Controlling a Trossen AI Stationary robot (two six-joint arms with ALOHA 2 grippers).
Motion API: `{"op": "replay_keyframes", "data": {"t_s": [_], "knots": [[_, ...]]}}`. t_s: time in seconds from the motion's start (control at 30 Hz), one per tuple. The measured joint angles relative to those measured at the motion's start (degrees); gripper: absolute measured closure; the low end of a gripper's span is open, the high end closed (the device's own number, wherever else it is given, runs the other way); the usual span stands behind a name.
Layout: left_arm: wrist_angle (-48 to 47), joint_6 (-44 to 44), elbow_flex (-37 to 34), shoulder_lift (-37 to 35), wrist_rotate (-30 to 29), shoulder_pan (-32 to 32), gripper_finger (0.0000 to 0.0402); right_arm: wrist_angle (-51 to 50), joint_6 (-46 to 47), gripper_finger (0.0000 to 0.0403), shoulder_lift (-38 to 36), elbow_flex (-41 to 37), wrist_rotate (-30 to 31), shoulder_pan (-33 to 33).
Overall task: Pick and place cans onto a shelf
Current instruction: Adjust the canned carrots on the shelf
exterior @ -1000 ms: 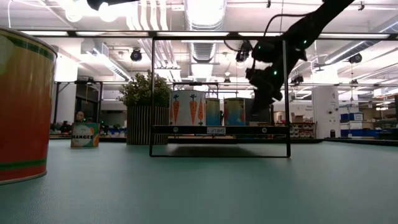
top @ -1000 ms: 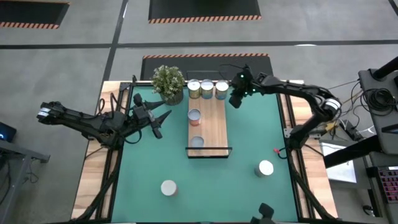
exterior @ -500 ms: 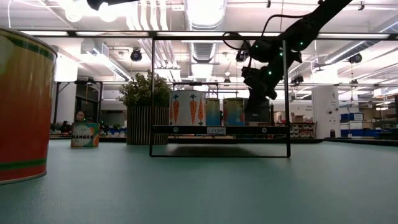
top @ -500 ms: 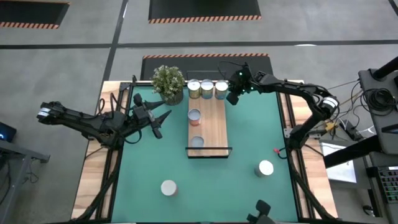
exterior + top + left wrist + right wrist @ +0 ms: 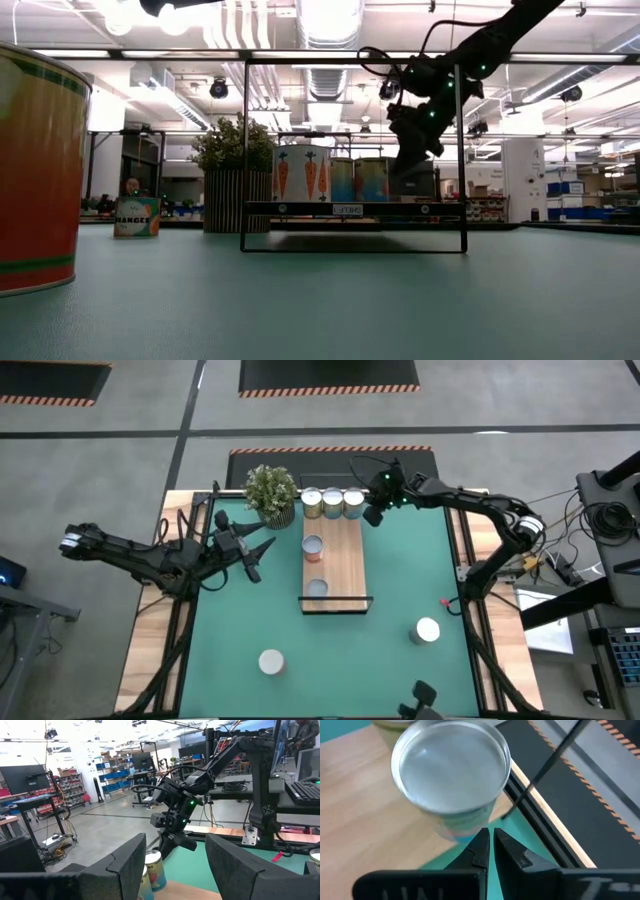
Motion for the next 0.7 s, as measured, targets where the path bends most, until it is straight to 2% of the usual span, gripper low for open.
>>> {"op": "replay_keyframes", "data": {"t_s": [0.17, 0.3, 0.7], "knots": [[-0.37, 0.00, 0.00, 0.00, 0.00, 0.01, 0.0214, -5.31, 1.08, 0.0390, -3.54, 0.76, 0.14, 1.18], [-1.17, -0.39, 0.00, 0.00, -0.01, -0.01, 0.0214, -7.27, 3.55, 0.0390, -8.38, 0.51, 0.15, 4.65], [-1.88, -3.80, 0.00, 0.07, 0.45, -0.02, 0.0214, -7.29, 11.27, 0.0390, -18.94, -0.06, 0.64, 25.95]]}}
